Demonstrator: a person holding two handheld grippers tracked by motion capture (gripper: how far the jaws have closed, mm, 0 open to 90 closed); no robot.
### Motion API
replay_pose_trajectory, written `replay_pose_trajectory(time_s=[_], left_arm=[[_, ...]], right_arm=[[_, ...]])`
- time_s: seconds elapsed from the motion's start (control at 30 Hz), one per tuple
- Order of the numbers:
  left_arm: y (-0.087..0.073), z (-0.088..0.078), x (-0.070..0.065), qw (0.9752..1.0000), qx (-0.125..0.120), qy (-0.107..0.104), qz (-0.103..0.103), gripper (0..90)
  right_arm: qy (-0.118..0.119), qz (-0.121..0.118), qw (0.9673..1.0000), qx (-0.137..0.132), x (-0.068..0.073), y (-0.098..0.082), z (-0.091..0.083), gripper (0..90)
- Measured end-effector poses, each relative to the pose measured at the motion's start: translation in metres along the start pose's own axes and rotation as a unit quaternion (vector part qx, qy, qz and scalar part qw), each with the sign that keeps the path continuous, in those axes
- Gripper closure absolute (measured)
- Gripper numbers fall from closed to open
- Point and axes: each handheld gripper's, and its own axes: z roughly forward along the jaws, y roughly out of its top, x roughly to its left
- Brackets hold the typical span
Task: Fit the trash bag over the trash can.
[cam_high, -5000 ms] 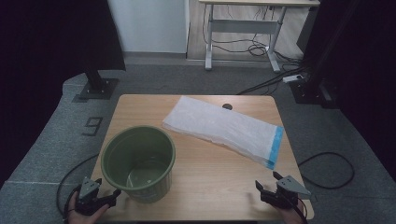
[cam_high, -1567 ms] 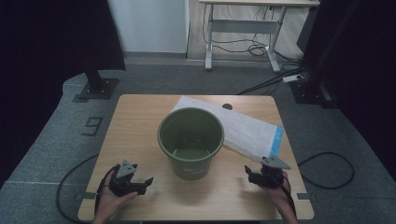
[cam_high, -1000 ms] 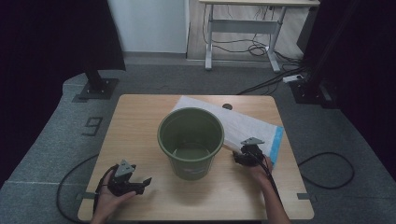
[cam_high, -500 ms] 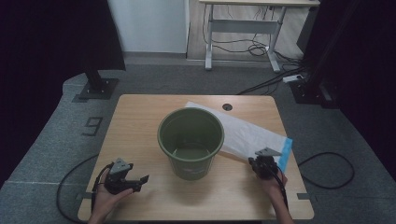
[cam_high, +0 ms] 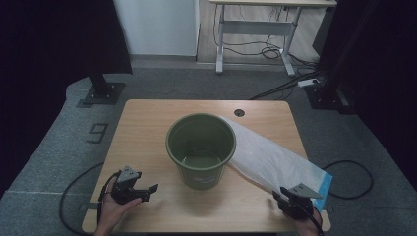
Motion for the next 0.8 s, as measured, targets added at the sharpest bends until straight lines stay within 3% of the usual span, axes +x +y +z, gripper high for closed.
replay_pose_trajectory(time_s=[0.13, 0.23, 0.4, 0.6, 0.8], left_arm=[[-0.001, 0.001, 0.000, 1.0000, 0.002, 0.000, 0.000, 15.3], [-0.001, 0.001, 0.001, 1.0000, 0.002, 0.000, 0.001, 15.4], [-0.001, -0.002, 0.002, 0.9999, -0.008, 0.011, 0.003, 15.4], [0.002, -0.009, 0.003, 0.9997, -0.024, 0.009, 0.001, 15.4], [0.001, -0.013, 0.008, 0.9993, -0.033, 0.009, -0.012, 15.3]], right_arm=[[0.020, -0.033, 0.9990, -0.022, 0.026, 0.031, 0.024, 39.9], [0.033, -0.057, 0.9978, -0.011, 0.042, 0.054, 0.053, 37.6], [0.017, -0.080, 0.9966, 0.005, 0.055, 0.081, 0.094, 36.7], [0.035, -0.049, 0.9980, 0.022, 0.058, 0.085, 0.118, 39.6], [0.016, -0.046, 0.9983, 0.032, 0.065, 0.081, 0.126, 44.6]])
